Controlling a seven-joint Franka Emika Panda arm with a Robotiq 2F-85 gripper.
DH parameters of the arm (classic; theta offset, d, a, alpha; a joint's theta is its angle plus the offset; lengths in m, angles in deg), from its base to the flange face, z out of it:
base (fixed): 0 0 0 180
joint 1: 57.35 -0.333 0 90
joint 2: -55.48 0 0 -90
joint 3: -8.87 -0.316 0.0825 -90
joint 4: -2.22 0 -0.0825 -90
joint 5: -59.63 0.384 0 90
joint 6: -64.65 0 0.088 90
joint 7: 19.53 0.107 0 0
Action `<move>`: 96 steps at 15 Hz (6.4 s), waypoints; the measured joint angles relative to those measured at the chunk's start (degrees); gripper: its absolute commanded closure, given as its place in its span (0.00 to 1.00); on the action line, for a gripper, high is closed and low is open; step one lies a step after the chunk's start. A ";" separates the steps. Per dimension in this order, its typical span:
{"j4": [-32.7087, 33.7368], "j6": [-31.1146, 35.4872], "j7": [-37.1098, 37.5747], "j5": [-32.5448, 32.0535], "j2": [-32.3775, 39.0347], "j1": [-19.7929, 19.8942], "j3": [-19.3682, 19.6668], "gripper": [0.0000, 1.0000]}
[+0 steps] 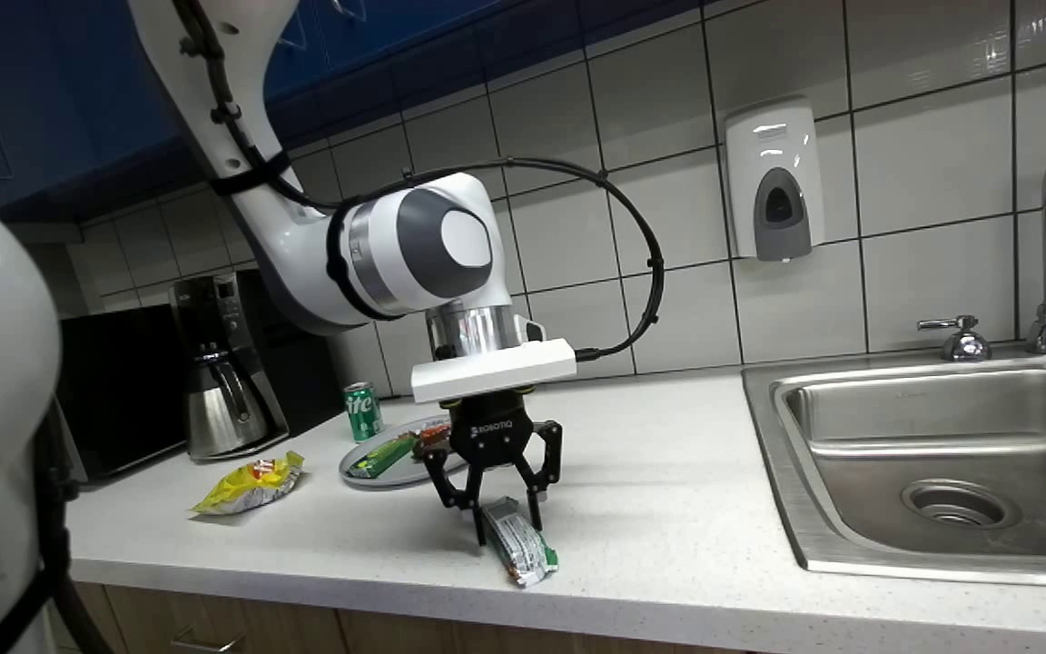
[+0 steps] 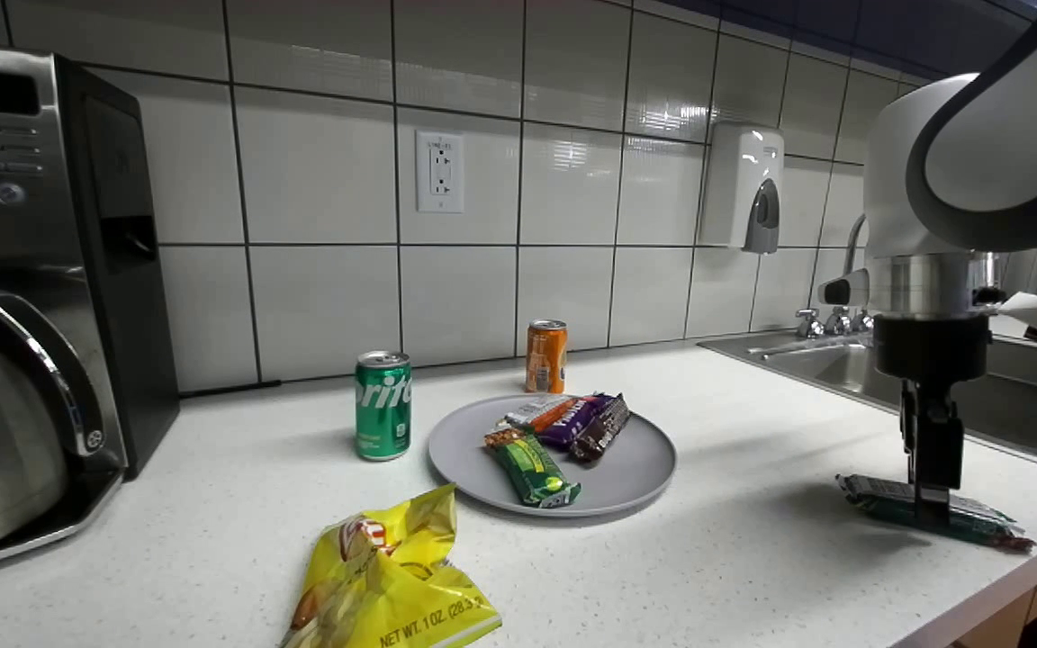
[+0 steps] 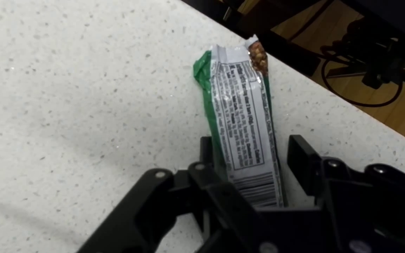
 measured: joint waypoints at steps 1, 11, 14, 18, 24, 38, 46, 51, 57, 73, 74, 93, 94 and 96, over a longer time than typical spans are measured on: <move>0.00 0.07 0.00 0.00 0.00 0.04 0.00 0.80; 0.68 -0.06 0.81 0.00 -0.97 0.23 -0.30 0.90; 1.57 -2.09 1.75 0.00 -2.76 0.18 -1.38 0.90; 3.82 -6.81 5.13 0.14 -5.22 -0.30 -3.07 0.90; 6.99 -10.01 14.05 2.16 -5.97 -2.27 -5.65 0.90; 15.75 -9.81 42.11 8.67 2.08 -6.74 -12.12 0.90; 22.80 -9.93 53.60 8.46 8.80 -8.02 -12.29 0.90; 27.43 -9.89 61.57 8.46 13.28 -9.23 -12.26 0.90; 31.52 -9.83 70.12 8.75 16.90 -11.25 -12.17 0.90; 30.71 -8.95 80.41 13.21 17.85 -11.78 -11.10 0.90; 30.53 -8.91 80.58 13.21 17.84 -11.78 -10.95 0.90; 29.03 -6.77 82.04 13.21 18.44 -11.74 -9.40 0.90; 29.07 -6.68 82.04 13.21 18.60 -11.74 -9.40 0.90; 29.23 -6.57 82.04 13.21 18.97 -11.74 -9.40 0.38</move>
